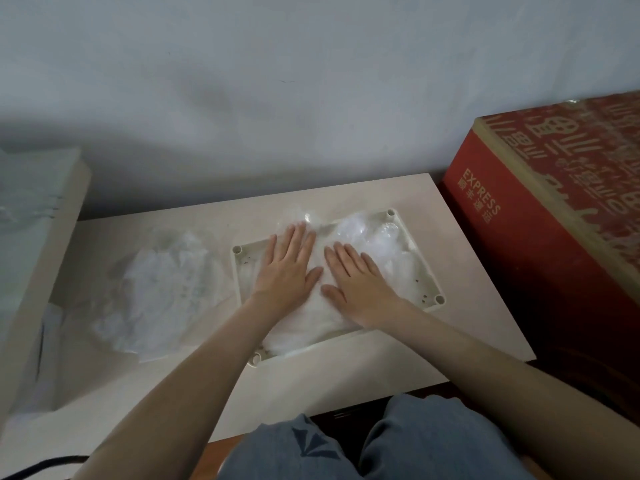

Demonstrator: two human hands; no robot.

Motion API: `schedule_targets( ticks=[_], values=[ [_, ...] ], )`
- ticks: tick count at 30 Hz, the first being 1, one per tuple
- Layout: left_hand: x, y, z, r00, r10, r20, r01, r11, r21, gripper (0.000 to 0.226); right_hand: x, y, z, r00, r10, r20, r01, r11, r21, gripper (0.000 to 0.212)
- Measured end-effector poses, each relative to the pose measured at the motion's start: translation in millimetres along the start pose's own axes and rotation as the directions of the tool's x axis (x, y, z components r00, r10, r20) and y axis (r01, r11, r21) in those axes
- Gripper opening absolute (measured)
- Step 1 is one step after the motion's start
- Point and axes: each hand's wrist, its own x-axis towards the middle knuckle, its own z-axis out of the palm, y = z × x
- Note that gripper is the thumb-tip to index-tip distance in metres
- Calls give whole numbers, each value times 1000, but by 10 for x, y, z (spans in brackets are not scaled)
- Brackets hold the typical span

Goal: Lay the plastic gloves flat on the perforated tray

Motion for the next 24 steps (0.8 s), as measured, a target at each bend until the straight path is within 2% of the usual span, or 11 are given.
schedule_targets(
  ticks=[3, 6, 8, 11, 13, 15, 18, 19, 21, 24],
  values=[
    [-17, -65, 106, 1000, -13, 19, 14, 999, -47, 75, -25, 128, 54, 998, 55, 19, -55, 998, -27, 85],
    [-21, -63, 115, 1000, -5, 16, 6, 999, -52, 75, -52, 281, -5, 992, 115, 53, -113, 992, -49, 71],
    [-19, -62, 110, 1000, -5, 12, 5, 998, -55, 75, -80, 382, -48, 981, 186, 51, -181, 980, -86, 69],
    [-25, -68, 94, 1000, 8, 24, -6, 997, -78, 78, -118, 483, -88, 962, 274, 1, -272, 954, -123, 70],
    [-26, -69, 21, 1000, 19, -2, -19, 991, -135, 87, -157, 488, -151, 957, 284, -63, -289, 951, -111, 75],
    [-56, -76, -108, 997, 13, -80, -29, 979, -200, 74, -176, 458, -239, 957, 260, -132, -270, 960, -67, 67],
    [-156, -111, -340, 924, -11, -381, -61, 983, -176, 37, -190, 350, -381, 944, 210, -255, -230, 972, -52, 54],
    [-197, -146, -395, 894, -48, -445, -30, 986, -166, 31, -189, 311, -428, 944, 201, -262, -225, 972, -65, 51],
    [-321, -280, -465, 859, -168, -484, 96, 981, -169, 26, -179, 196, -530, 951, 183, -250, -209, 974, -84, 52],
    [-585, -528, -476, 836, -371, -403, 323, 928, -184, 26, -189, 28, -627, 967, 154, -205, -167, 985, -51, 52]
  ],
)
